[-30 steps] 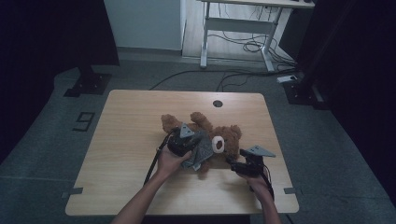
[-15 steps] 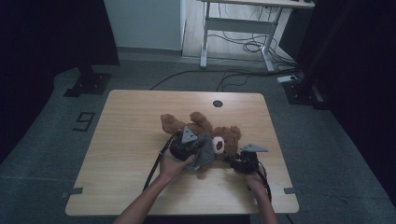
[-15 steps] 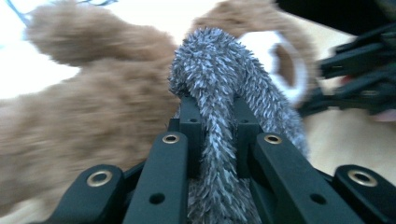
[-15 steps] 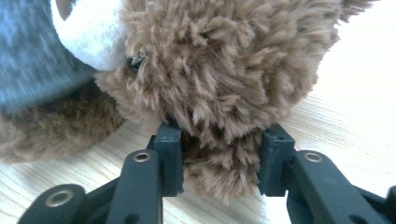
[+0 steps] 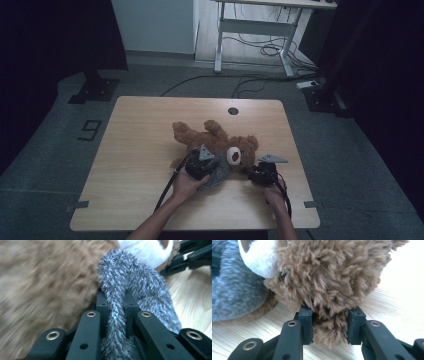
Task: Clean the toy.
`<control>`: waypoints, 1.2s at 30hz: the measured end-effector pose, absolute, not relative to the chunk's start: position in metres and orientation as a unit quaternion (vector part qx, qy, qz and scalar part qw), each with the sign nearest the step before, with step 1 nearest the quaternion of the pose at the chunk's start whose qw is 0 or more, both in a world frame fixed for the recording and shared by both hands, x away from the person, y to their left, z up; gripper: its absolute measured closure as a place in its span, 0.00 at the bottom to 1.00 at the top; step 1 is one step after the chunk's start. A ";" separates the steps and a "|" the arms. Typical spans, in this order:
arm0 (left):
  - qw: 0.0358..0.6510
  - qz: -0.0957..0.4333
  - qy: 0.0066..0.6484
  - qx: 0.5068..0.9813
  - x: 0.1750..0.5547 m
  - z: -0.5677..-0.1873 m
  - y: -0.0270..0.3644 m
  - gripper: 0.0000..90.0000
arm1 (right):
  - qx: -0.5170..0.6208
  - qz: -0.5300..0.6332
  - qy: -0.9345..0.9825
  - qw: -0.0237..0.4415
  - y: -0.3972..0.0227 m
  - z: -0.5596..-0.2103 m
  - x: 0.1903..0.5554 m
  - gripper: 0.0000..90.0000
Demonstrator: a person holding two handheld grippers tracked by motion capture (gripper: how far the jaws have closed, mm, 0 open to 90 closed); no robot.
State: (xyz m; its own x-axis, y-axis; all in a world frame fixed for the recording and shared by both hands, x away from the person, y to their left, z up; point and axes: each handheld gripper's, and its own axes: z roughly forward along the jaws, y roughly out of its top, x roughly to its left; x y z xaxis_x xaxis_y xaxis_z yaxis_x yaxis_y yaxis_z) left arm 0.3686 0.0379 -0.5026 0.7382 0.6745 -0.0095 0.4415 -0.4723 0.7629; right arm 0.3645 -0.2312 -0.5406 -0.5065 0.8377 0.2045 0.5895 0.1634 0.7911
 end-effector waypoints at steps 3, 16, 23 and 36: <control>0.395 0.149 0.335 0.842 0.366 -0.504 0.047 0.88 | 0.475 0.437 0.751 0.142 -0.231 -0.541 0.364 0.72; 0.408 0.153 0.362 0.824 0.351 -0.501 0.105 0.88 | 0.464 0.439 0.757 0.138 -0.235 -0.542 0.364 0.72; 0.441 0.138 0.342 0.818 0.355 -0.478 0.077 0.88 | 0.460 0.441 0.759 0.135 -0.236 -0.543 0.364 0.72; 0.435 0.122 0.318 0.833 0.370 -0.474 -0.001 0.88 | 0.467 0.447 0.753 0.124 -0.241 -0.545 0.366 0.73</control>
